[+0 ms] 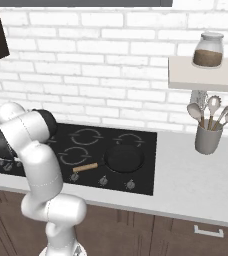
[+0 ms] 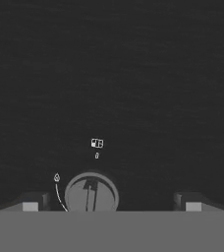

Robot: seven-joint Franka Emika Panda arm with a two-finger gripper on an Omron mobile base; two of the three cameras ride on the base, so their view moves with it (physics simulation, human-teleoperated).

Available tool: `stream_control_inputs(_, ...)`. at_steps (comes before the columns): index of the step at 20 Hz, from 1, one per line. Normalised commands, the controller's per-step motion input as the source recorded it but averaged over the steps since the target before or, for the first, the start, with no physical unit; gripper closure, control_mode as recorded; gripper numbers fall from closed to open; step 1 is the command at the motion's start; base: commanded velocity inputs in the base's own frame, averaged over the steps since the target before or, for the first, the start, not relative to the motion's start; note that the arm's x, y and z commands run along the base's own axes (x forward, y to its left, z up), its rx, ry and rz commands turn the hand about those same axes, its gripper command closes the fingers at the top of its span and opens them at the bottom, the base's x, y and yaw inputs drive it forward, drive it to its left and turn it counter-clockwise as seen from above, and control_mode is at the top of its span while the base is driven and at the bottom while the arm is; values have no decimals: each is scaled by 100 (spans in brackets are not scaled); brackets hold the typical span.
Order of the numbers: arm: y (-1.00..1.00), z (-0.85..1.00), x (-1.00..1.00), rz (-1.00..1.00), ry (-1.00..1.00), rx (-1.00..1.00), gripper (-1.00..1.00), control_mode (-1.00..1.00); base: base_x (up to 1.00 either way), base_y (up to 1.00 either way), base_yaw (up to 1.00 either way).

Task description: Pick the kettle from the counter and place it on a stove burner. Then turn the burner on.

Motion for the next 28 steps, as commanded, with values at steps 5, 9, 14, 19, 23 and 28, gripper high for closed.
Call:
stream_control_inputs(5, 0, -2, -10, -2, 0, 0, -100, -100, 0, 0, 0)
stream_control_inputs(9, 2, 0, -18, -3, 0, 0, -100, -100, 0, 0, 0)
stream_control_inputs(14, 6, 0, -11, -11, -1, 0, -100, -100, 0, 0, 0)
stream_control_inputs(19, 1, -1, 11, -12, 4, 0, -100, -100, 0, 0, 0)
stream_control_inputs(23, 0, -14, 2, -1, 0, 0, -100, -100, 0, 0, 0)
stream_control_inputs(28, 0, -27, 0, 0, 0, 0, -100, -100, 0, 0, 0)
